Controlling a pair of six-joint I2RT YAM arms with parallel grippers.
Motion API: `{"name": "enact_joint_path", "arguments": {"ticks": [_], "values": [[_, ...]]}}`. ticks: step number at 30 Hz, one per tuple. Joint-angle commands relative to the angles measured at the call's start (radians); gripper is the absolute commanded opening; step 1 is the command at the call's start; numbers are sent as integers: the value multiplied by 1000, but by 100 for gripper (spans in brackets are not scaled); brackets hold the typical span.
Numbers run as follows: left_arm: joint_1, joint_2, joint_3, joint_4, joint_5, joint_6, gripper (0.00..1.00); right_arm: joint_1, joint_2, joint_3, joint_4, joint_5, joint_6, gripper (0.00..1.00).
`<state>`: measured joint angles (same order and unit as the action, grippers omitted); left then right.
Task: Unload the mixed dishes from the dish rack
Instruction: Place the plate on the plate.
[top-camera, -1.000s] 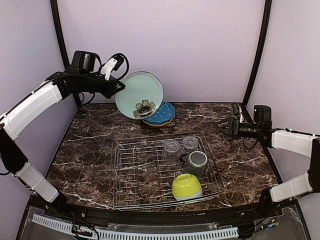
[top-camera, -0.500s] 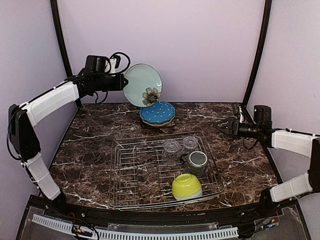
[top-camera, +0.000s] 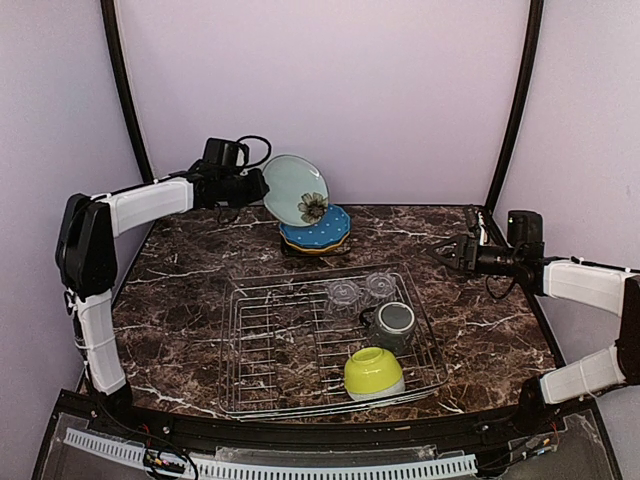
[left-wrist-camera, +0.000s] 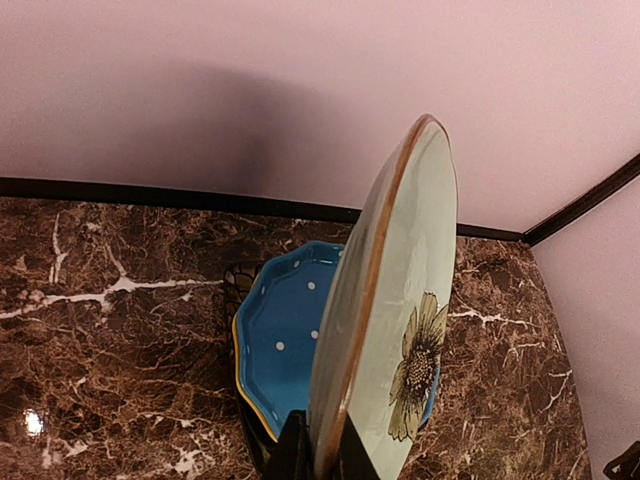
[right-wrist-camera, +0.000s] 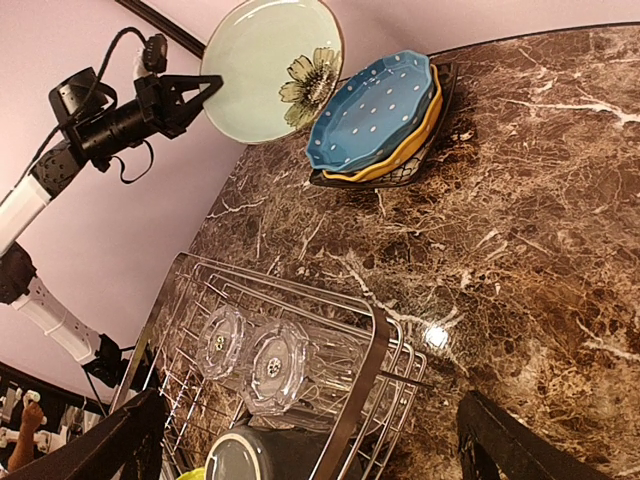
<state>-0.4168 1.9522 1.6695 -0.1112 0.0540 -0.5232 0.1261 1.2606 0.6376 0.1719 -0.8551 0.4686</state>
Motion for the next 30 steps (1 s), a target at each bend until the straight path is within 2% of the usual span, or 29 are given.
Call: {"name": "enact_joint_path", "arguments": {"ticks": [1,21,30], "values": [[7,-3,64,201,43,-108,1,4,-6,9,15,5,-10,99],[20,211,102,299,242,-354,1,4,1,9,9,11,-13,98],[21,261,122,279,257,-374,3,4,3,7,9,11,-15,99]]}}
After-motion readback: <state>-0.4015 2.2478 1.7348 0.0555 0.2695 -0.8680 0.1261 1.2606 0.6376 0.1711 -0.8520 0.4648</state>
